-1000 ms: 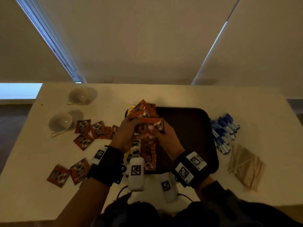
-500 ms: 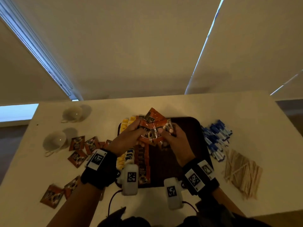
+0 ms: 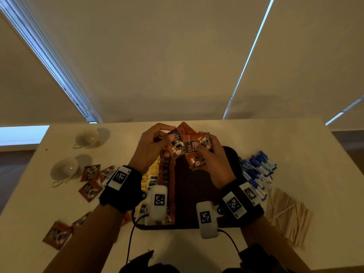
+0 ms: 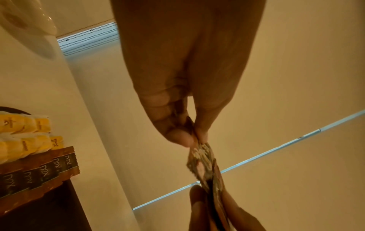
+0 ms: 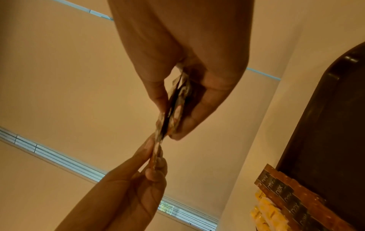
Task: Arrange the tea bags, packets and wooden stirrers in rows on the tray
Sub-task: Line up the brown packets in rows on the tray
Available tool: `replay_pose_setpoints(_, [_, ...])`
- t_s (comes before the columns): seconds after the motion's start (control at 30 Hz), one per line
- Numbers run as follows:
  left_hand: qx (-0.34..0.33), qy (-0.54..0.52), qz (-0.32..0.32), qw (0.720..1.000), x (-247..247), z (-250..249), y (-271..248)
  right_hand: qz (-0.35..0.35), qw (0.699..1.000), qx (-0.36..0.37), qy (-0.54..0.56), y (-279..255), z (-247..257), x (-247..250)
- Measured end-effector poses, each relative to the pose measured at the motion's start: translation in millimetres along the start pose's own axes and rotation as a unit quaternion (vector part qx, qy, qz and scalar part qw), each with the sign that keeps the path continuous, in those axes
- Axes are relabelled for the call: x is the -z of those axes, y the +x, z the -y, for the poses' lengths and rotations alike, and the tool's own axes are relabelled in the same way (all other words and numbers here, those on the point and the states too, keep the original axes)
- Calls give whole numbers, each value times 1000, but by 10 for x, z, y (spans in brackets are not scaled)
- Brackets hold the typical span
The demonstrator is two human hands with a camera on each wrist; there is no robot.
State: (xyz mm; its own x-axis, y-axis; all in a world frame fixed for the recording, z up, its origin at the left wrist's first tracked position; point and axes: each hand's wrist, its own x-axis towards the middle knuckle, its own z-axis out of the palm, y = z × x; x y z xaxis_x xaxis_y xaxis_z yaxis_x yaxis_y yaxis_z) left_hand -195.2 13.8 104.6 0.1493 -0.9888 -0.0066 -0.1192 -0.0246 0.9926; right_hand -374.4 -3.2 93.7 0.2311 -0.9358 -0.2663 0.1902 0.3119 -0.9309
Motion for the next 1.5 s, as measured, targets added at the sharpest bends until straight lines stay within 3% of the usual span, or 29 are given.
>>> replay_pose_setpoints(0.2, [-17, 43, 53, 998, -67, 18, -13, -14, 1000, -4, 13, -3, -50, 15])
replay_pose_setpoints(0.43, [84, -78, -2, 993, -146, 180, -76, -16, 999, -9, 29, 20, -106, 66])
replay_pose_setpoints(0.6, [96, -39, 9, 995, -215, 84, -31, 25, 1000, -8, -11, 7, -147, 89])
replay_pose_setpoints(0.73, [61, 53, 35, 996, -170, 31, 90, 53, 997, -4, -57, -2, -177, 116])
replay_pose_setpoints(0.83, [52, 54, -5, 997, -139, 72, 146, 50, 998, -12, -46, 0, -180, 175])
replay_pose_setpoints(1.03, [10, -17, -153, 988, -5, 65, 99, -23, 999, -46, 12, 20, -209, 340])
replay_pose_setpoints(1.23, [0, 28, -97, 995, -11, -46, -21, -73, 996, -49, 31, 62, -270, 348])
replay_pose_setpoints(1.4, [114, 39, 64, 991, -130, 94, -97, -63, 997, -30, 31, 65, -339, 265])
replay_pose_setpoints(1.5, [112, 89, 102, 984, -254, 199, -111, -71, 997, -12, 13, 59, -401, 219])
